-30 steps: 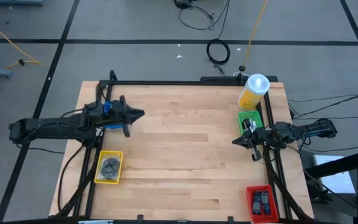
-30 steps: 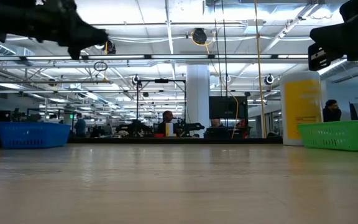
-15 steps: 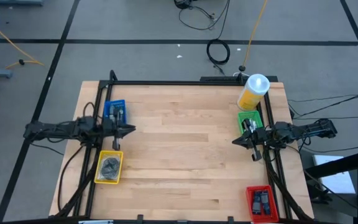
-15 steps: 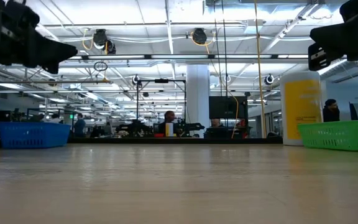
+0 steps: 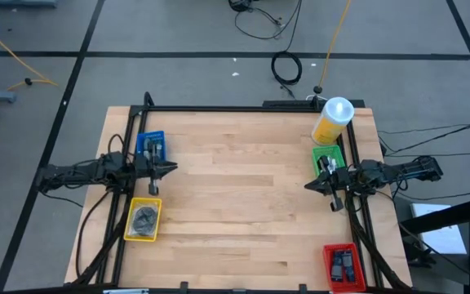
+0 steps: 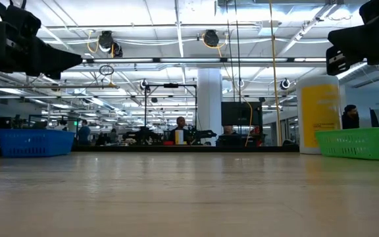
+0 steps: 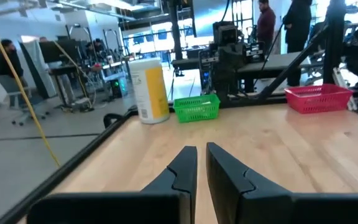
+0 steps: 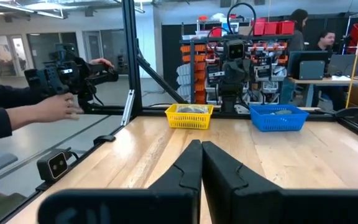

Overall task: Pick & Place Travel size toiletries
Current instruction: Return to Home Position

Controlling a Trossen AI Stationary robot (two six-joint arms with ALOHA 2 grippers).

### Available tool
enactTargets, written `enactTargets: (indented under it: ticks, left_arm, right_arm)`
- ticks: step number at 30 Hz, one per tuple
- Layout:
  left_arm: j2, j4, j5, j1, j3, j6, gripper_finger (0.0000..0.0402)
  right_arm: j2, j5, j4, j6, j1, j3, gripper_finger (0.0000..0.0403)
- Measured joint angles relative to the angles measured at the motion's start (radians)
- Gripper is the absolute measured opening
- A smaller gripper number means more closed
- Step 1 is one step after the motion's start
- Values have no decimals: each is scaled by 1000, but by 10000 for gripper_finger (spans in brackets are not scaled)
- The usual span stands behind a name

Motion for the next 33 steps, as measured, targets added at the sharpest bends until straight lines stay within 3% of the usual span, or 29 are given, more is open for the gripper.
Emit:
enactTargets:
  ticks: [33]
  left_arm:
    - [10,54,-10,0,-3,13,37]
  right_arm:
    - [-6,-3,12,-20,-14,-20,0]
